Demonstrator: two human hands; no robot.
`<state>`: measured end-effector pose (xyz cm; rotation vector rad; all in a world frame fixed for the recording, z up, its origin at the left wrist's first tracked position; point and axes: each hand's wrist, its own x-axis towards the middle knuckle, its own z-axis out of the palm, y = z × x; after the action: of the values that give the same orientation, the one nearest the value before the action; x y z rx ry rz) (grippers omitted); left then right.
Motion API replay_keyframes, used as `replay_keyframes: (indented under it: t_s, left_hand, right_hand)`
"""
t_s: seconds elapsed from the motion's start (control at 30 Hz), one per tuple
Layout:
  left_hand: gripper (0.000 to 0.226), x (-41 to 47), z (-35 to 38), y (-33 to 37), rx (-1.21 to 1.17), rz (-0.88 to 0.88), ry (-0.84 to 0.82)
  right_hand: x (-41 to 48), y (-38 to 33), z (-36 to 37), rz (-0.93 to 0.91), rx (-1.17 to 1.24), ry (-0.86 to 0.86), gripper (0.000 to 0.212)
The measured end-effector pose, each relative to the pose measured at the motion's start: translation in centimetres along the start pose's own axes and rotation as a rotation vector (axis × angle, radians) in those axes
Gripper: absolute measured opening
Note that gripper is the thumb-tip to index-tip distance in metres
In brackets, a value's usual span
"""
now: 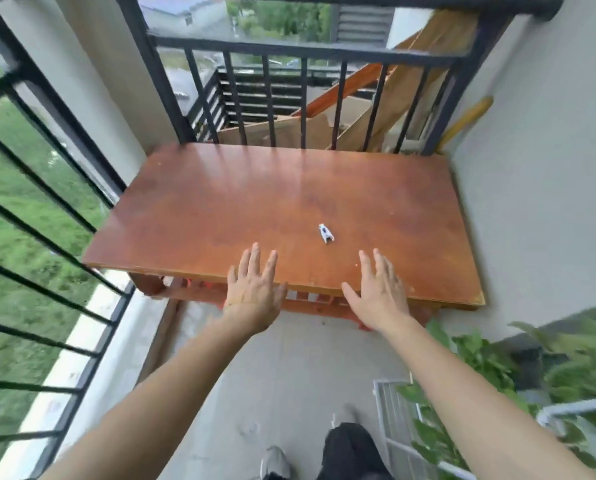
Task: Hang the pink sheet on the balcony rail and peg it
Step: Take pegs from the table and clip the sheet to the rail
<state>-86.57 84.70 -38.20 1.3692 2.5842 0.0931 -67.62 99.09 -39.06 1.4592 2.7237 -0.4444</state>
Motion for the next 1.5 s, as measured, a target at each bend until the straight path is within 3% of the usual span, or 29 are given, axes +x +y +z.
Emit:
replay_keyframes:
  t_s: [0.13, 0.3, 0.5, 0.6, 0.7, 0.9, 1.07, 1.2, 1.37, 1.5]
  left_hand:
    - [0.066, 7.7, 3.7, -0.2, -0.006, -0.063, -0.079]
    - [0.065, 15.0, 10.4, -0.7, -0.098, -0.288, -0.244]
    - [0.063, 18.3, 15.7, -0.1, -0.170, -0.466, -0.453]
    - [0.062, 18.8, 16.5, 0.7, -0.233, -0.537, -0.457]
    - [0.059, 19.0, 16.0, 0.7, -0.282, -0.571, -0.466]
    - [0.053, 15.8, 11.4, -2.8, -0.349, -0.782, -0.289]
    - [0.052, 6.6, 5.8, -5.6, -0.357, -1.026, -0.065]
    - [0.053, -5.2, 4.4, -6.0, -0.361, -1.232, 0.043]
    - [0.052, -23.5, 5.5, -3.6, -0.437, -1.460, 0.187]
    - [0.044, -40.1, 6.5, 1.4, -0.501, -1.596, 0.310]
  right_hand:
    - [9.1, 0.3, 2.8, 0.054, 0.087, -0.089, 0.077]
    - [20.6, 0.7, 8.8, 0.066, 0.098, -0.217, 0.082]
    - [27.2, 0.8, 13.4, 0.169, 0.107, -0.272, 0.094]
    - [28.9, 0.9, 14.6, 0.139, 0.106, -0.248, 0.069]
    - [30.3, 0.4, 14.9, 0.037, 0.133, -0.335, 0.039]
    - [30.3, -5.6, 13.2, -0.212, 0.285, -0.459, 0.034]
    - [25.1, -15.0, 10.8, -0.530, 0.307, -0.535, 0.034]
    - [16.1, -21.9, 10.0, -0.844, 0.231, -0.560, 0.030]
    - [-2.1, -26.7, 10.8, -1.242, 0.149, -0.605, 0.030]
    - [-19.9, -25.9, 12.6, -1.524, 0.056, -0.692, 0.040]
